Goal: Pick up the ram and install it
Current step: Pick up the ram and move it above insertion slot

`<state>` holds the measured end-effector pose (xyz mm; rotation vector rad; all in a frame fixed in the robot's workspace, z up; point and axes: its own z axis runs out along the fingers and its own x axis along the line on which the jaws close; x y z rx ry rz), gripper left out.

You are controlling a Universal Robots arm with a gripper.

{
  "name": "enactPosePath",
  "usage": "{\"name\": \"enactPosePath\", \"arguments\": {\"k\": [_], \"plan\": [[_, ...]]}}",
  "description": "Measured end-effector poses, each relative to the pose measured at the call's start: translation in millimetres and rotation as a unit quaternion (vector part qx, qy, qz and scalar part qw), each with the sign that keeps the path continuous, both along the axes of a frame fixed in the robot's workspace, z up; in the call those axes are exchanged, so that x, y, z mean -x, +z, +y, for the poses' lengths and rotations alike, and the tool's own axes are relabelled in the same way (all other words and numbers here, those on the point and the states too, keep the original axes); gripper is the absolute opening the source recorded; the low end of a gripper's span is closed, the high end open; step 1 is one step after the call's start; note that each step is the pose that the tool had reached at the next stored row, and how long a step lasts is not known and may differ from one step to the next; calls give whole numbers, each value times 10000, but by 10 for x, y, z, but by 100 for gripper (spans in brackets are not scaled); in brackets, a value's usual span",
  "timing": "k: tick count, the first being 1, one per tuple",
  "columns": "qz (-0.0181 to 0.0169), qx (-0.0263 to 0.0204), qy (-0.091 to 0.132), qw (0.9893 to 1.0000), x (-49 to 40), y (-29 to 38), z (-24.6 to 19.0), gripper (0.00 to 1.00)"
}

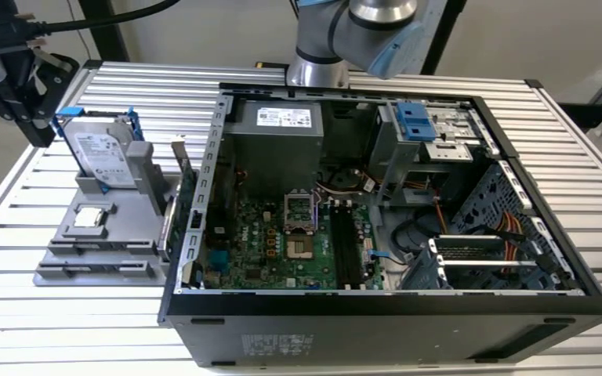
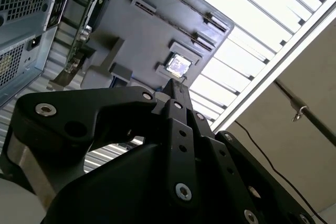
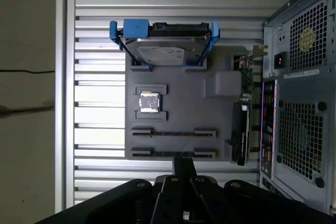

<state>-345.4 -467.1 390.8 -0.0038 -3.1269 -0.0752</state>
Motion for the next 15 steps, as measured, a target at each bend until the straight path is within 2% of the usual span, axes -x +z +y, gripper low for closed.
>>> {"name": "enactPosePath", "arguments": {"k": [7,15], "plan": [[0,0,207,9998,0,0,0,0],[0,0,489,9988,0,0,0,0]]}}
